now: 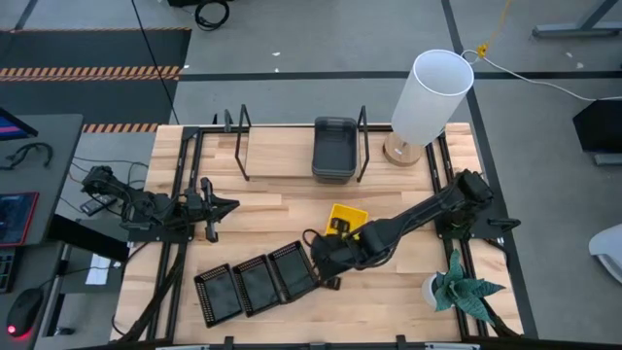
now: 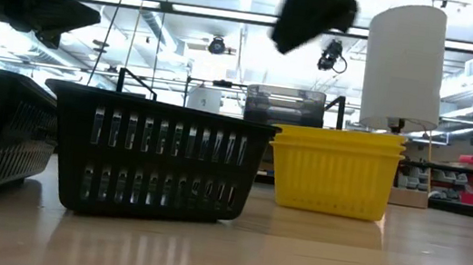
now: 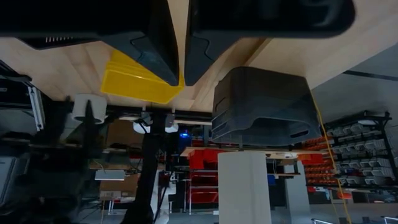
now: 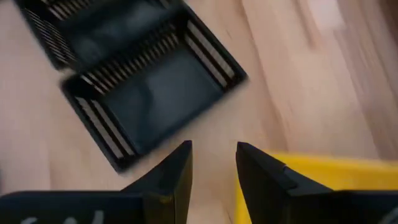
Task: Stack baskets on shelf by color
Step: Stack the middle black basket on the right black basket
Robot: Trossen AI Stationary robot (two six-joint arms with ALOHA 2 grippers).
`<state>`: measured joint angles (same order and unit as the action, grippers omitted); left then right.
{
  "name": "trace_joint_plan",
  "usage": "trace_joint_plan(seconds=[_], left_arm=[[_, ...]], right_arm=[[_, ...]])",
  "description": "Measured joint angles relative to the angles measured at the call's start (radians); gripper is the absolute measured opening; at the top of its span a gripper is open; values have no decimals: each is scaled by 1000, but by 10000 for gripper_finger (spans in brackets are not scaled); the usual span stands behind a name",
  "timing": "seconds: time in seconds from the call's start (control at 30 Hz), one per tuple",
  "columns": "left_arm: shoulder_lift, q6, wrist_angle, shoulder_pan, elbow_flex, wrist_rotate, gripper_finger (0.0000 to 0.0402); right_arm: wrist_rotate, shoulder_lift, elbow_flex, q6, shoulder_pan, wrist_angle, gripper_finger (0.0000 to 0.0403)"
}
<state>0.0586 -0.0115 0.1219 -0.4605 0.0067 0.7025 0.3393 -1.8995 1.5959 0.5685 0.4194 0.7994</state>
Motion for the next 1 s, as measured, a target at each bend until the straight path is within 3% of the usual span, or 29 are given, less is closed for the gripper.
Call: trace_joint_plan(seconds=[0.1,0.27,0.53,0.77,1.0], left_arm=[[0,0,0,0,0,0,38],[4,0,2,0,0,1,37],[13,0,-1,0,0,0,29],[13,0,0,0,0,0,39],[13,0,-1,0,0,0,39]], right_arm=[[-29,-47,9,-74,-4,-146,130],[-66,-165,104,-143,0,-202,130],[-101,-397,473,-240,15,-98,130],[-106,-581,740,-335,47,-119,130],[-97,-637,706,-404,67,-276,131]])
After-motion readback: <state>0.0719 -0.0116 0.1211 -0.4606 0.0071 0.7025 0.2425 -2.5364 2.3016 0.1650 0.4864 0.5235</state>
